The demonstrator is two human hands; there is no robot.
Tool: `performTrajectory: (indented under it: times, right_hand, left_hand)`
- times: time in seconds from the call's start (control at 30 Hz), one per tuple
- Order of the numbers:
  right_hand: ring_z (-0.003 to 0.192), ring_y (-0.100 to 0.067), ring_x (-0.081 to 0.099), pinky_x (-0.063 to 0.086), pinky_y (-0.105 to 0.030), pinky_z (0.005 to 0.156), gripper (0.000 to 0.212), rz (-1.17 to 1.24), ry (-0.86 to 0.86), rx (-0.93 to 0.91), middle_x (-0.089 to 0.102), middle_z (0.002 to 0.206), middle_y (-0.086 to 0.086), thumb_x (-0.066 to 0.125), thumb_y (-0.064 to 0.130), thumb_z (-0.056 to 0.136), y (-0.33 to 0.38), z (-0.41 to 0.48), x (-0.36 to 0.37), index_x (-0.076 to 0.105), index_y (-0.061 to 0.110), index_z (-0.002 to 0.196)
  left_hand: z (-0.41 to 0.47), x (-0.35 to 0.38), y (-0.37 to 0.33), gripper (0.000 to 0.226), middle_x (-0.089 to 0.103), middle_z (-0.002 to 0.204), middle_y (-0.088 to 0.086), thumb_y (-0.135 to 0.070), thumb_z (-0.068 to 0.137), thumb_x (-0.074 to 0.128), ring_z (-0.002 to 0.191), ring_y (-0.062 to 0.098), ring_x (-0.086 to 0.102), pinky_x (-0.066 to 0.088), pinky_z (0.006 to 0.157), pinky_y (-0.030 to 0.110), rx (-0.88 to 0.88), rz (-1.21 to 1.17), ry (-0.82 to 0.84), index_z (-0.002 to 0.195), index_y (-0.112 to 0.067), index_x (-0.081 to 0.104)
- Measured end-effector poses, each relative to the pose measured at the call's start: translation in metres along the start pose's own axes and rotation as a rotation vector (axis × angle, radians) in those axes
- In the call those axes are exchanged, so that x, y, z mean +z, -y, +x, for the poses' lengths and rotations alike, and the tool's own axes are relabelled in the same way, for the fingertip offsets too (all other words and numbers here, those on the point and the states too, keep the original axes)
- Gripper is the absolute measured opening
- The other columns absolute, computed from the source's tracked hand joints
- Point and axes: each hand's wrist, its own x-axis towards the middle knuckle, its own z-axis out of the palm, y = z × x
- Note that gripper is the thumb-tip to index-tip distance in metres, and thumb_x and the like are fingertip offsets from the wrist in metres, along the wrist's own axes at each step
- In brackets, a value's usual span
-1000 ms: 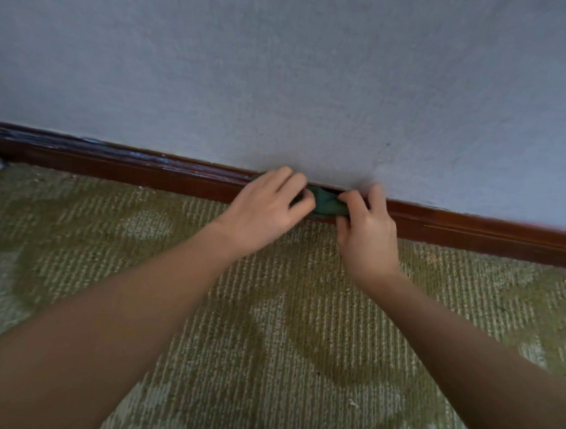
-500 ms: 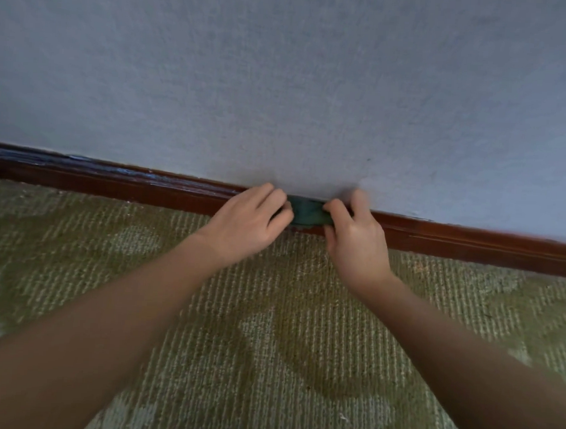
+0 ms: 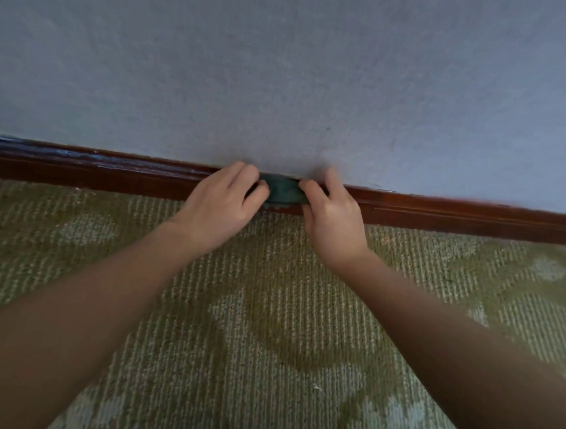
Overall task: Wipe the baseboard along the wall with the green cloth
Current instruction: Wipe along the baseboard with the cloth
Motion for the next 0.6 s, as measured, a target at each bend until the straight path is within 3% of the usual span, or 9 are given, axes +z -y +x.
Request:
performTrajectory:
  times: [0.1,0.2,0.23,0.3,0.37,0.43,0.5,0.6]
  right_hand:
    - [0.056,-0.036,0.057,0.047,-0.035,0.042,0.027,0.020,-0.040,0.039,0.057,0.083,-0.029,0.069,-0.021,0.062,0.004,-0.001,0.002,0.065,-0.009,0.086]
    - [0.058,-0.037,0.057,0.049,-0.037,0.043,0.028,0.023,-0.038,0.031,0.056,0.084,-0.029,0.069,-0.021,0.062,0.004,-0.001,0.002,0.064,-0.010,0.087]
    - [0.058,-0.037,0.057,0.049,-0.037,0.043,0.028,0.021,-0.037,0.027,0.056,0.083,-0.029,0.069,-0.021,0.062,0.003,-0.001,0.002,0.064,-0.010,0.087]
    - [0.059,-0.037,0.057,0.049,-0.037,0.043,0.027,0.022,-0.033,0.029,0.056,0.083,-0.029,0.069,-0.021,0.062,0.003,-0.001,0.002,0.064,-0.009,0.087]
    - [0.058,-0.037,0.057,0.049,-0.037,0.043,0.027,0.022,-0.033,0.036,0.056,0.083,-0.028,0.069,-0.021,0.062,0.004,-0.001,0.002,0.064,-0.009,0.086]
    - [0.058,-0.036,0.057,0.048,-0.036,0.043,0.028,0.029,-0.033,0.042,0.056,0.083,-0.028,0.069,-0.021,0.062,0.004,-0.001,0.002,0.064,-0.009,0.086]
    - [0.059,-0.037,0.057,0.049,-0.037,0.043,0.028,0.035,-0.029,0.046,0.055,0.084,-0.028,0.069,-0.021,0.062,0.005,-0.001,0.003,0.064,-0.009,0.087]
    - [0.059,-0.037,0.057,0.050,-0.038,0.043,0.029,0.038,-0.032,0.047,0.056,0.085,-0.029,0.068,-0.022,0.061,0.005,-0.001,0.003,0.064,-0.010,0.088]
  left_hand:
    - [0.000,-0.005,0.000,0.034,0.062,0.083,0.022,-0.020,0.090,0.041,0.075,0.035,0.059,0.045,0.064,0.043,0.040,0.024,-0.001,0.087,0.008,0.059]
    - [0.001,-0.013,-0.004,0.010,0.059,0.075,0.022,0.005,0.076,0.065,0.063,0.033,0.058,0.047,0.049,0.036,0.193,0.176,0.116,0.082,0.011,0.061]
    - [0.000,-0.013,-0.002,0.016,0.058,0.073,0.022,0.012,0.067,0.071,0.060,0.033,0.057,0.043,0.045,0.031,0.267,0.241,0.120,0.081,0.013,0.062]
    - [0.003,-0.014,0.001,0.019,0.057,0.072,0.022,0.016,0.063,0.070,0.059,0.032,0.056,0.039,0.042,0.028,0.333,0.300,0.128,0.081,0.013,0.063]
    - [0.003,-0.016,0.002,0.011,0.057,0.072,0.022,0.012,0.073,0.056,0.059,0.032,0.056,0.038,0.042,0.029,0.385,0.384,0.101,0.081,0.013,0.063]
    - [0.003,-0.016,0.001,0.018,0.057,0.072,0.023,0.007,0.078,0.046,0.060,0.033,0.056,0.037,0.042,0.029,0.390,0.418,0.096,0.081,0.013,0.063]
    - [0.002,-0.015,0.000,0.010,0.057,0.073,0.024,0.014,0.071,0.060,0.060,0.034,0.056,0.037,0.042,0.030,0.370,0.414,0.094,0.081,0.013,0.062]
    - [0.003,-0.015,-0.003,0.026,0.057,0.073,0.024,0.019,0.058,0.073,0.060,0.034,0.056,0.037,0.043,0.030,0.313,0.355,0.118,0.082,0.014,0.062]
